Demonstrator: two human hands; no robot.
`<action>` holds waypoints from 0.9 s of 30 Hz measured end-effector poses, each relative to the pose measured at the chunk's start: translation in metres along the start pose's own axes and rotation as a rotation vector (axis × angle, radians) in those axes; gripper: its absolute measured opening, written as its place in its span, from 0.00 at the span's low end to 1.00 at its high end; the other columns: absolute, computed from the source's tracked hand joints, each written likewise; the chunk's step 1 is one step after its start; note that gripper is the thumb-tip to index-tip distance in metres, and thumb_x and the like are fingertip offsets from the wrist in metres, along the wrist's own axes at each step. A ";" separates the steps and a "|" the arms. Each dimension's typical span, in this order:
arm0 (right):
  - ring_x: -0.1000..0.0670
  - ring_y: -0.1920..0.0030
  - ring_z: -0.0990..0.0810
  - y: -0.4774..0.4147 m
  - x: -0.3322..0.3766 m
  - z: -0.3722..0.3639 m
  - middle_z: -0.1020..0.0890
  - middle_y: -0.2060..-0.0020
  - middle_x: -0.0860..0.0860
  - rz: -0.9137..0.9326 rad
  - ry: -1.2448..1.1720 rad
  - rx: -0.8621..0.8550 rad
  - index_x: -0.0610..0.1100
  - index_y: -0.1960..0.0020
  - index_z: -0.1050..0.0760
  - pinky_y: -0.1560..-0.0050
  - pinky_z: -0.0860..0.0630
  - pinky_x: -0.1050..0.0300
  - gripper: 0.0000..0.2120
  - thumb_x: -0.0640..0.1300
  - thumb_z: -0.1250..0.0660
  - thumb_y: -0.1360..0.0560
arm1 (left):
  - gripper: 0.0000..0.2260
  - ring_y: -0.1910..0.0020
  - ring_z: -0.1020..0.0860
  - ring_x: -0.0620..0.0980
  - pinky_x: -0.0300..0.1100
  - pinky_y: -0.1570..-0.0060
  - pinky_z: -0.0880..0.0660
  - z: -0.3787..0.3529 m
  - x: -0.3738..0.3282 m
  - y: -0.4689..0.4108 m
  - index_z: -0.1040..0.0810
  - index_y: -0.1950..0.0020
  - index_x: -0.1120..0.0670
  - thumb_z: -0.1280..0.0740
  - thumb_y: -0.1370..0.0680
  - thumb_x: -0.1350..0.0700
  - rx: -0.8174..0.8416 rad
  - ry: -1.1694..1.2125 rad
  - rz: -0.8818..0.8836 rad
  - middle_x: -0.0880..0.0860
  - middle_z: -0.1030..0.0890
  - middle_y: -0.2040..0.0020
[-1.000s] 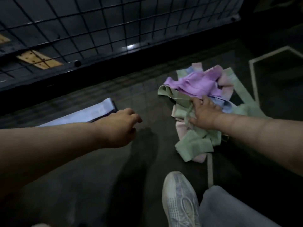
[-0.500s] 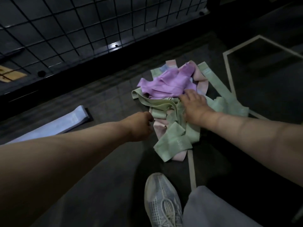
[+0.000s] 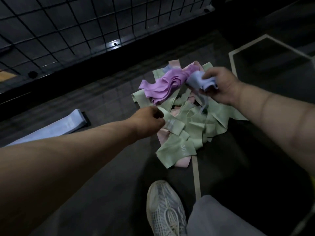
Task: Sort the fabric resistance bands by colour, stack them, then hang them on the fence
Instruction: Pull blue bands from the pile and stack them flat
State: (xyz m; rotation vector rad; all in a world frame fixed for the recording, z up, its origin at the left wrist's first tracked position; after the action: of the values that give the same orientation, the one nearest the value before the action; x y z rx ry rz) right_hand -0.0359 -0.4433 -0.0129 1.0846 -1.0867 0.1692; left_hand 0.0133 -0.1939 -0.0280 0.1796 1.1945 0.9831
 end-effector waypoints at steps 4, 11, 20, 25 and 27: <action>0.46 0.61 0.20 0.026 0.033 -0.009 0.21 0.62 0.43 -0.100 -0.257 0.308 0.39 0.55 0.27 0.55 0.19 0.54 0.06 0.40 0.39 0.30 | 0.15 0.46 0.20 0.49 0.43 0.41 0.23 0.002 -0.006 -0.004 0.22 0.36 0.51 0.32 0.23 0.57 -0.037 0.173 -0.013 0.51 0.19 0.42; 0.44 0.57 0.18 0.055 0.037 -0.045 0.18 0.57 0.44 -0.173 -0.001 0.739 0.40 0.48 0.21 0.53 0.19 0.48 0.16 0.45 0.32 0.33 | 0.41 0.47 0.27 0.33 0.26 0.62 0.24 0.018 -0.018 0.005 0.43 0.24 0.41 0.24 0.28 0.61 -0.011 0.439 -0.238 0.37 0.32 0.36; 0.42 0.41 0.24 0.035 0.028 -0.053 0.20 0.49 0.43 -0.193 0.001 0.732 0.39 0.53 0.18 0.31 0.32 0.48 0.10 0.43 0.32 0.31 | 0.24 0.58 0.19 0.49 0.38 0.68 0.23 0.047 0.004 0.003 0.21 0.42 0.55 0.19 0.35 0.53 -0.005 0.402 -0.127 0.55 0.16 0.49; 0.45 0.48 0.19 0.031 0.025 -0.050 0.17 0.50 0.43 -0.173 0.128 0.753 0.40 0.46 0.18 0.44 0.21 0.51 0.22 0.49 0.23 0.36 | 0.26 0.62 0.26 0.44 0.36 0.72 0.32 0.082 0.014 0.009 0.24 0.51 0.51 0.16 0.43 0.53 0.034 0.387 -0.126 0.48 0.21 0.58; 0.49 0.58 0.19 0.035 0.025 -0.053 0.17 0.56 0.47 -0.188 0.306 0.827 0.44 0.50 0.17 0.57 0.22 0.55 0.18 0.49 0.22 0.37 | 0.28 0.62 0.26 0.45 0.40 0.69 0.32 0.104 0.021 0.013 0.24 0.51 0.51 0.16 0.46 0.53 0.009 0.378 -0.135 0.48 0.21 0.59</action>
State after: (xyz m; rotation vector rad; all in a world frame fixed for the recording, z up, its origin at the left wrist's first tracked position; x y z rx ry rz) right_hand -0.0106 -0.3941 0.0265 1.8166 -0.6233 0.6512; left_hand 0.0939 -0.1335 0.0073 -0.0848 1.5346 0.9161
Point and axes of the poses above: each hand's wrist, its own y-axis away from the middle knuckle, its own z-axis out of the back of the hand, x = y × z, the point moved 1 cm from there along -y, towards the middle knuckle
